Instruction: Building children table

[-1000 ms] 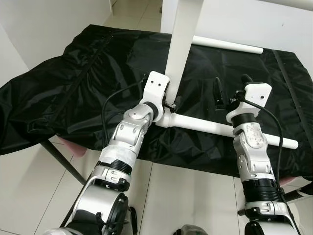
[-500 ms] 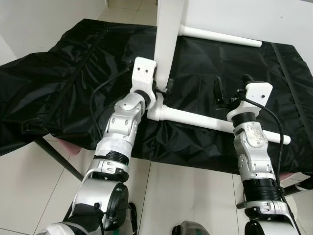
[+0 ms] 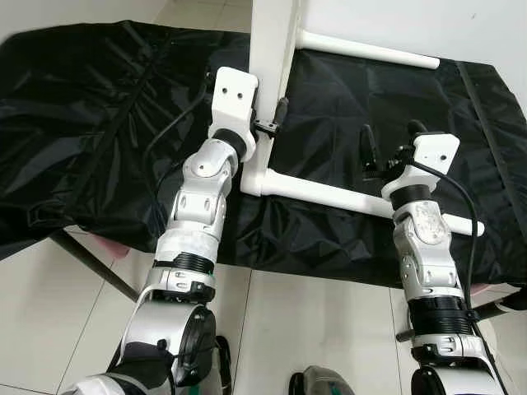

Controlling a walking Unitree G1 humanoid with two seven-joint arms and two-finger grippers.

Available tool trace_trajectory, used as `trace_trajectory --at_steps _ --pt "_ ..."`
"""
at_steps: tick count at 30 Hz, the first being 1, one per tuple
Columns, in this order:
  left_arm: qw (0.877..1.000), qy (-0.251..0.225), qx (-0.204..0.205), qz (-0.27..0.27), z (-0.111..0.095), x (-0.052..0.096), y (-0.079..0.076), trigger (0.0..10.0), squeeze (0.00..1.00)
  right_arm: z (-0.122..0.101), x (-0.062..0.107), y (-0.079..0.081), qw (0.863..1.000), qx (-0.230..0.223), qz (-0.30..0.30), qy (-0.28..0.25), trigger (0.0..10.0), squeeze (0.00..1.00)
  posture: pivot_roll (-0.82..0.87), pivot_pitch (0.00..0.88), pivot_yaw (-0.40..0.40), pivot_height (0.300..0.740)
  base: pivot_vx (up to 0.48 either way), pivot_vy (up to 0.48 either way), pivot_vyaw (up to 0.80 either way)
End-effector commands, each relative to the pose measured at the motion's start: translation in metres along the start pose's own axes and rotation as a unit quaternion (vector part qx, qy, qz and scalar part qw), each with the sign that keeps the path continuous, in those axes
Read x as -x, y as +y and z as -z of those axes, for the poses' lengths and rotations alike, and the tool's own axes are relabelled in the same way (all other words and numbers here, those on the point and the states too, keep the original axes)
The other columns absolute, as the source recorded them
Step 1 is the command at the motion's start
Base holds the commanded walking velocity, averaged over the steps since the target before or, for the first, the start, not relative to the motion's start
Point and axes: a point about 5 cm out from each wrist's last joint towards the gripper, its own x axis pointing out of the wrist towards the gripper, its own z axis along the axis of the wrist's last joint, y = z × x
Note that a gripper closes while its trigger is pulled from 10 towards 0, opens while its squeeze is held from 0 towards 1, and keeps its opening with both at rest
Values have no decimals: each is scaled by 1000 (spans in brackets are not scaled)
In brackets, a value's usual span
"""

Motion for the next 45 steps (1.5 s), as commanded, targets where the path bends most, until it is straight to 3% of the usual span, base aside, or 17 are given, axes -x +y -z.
trace_trajectory --at_steps 1,2,15,25,30,32,34,36,37,38,41,45 --pt "940 -4 82 -331 -7 2 -15 3412 0 -3 -2 -2 1000 -1 3 -2 10000 0 -54 119 18 740 0 0 0" --pt "942 -6 76 -328 -6 2 -15 0 0 -4 -2 -2 1000 -2 5 -4 10000 0 -55 118 21 740 0 0 0" --pt "944 -23 38 -327 -9 4 -10 0 0 -7 -1 -1 1000 -8 13 -10 10000 0 -61 125 40 740 0 0 0" --pt "930 -47 5 -365 -18 18 15 0 0 -6 0 -5 1000 -5 17 -5 10000 0 -45 131 28 740 0 0 0" --pt "927 -56 -6 -370 -21 22 20 0 0 -6 0 -5 1000 -5 17 -5 10000 0 -36 132 23 740 0 0 0" --pt "922 -67 -22 -381 -27 29 29 0 0 -6 -2 -5 1000 -5 16 -5 10000 0 -33 131 22 740 0 0 0" --pt "910 -78 -53 -404 -35 48 51 0 0 -6 -3 -4 1000 -5 14 -5 10000 0 -17 131 14 740 0 0 0" --pt "910 -78 -53 -404 -35 48 51 0 0 -6 -3 -4 1000 -5 14 -5 10000 0 -17 131 14 740 0 0 0" --pt "906 -79 -65 -411 -37 57 58 0 0 -6 -4 -4 1000 -5 12 -5 10000 0 -13 132 12 740 0 0 0" --pt "906 -79 -65 -411 -37 57 58 0 0 -6 -4 -4 1000 -5 12 -5 10000 0 -13 132 12 740 0 0 0" --pt "909 -81 -101 -397 -42 80 57 0 0 -5 -7 -4 1000 -6 8 -4 10000 0 -3 135 0 740 0 0 0" --pt "914 -82 -118 -380 -41 91 51 0 0 -5 -8 -4 1000 -6 6 -4 10000 0 1 137 -4 740 0 0 0"
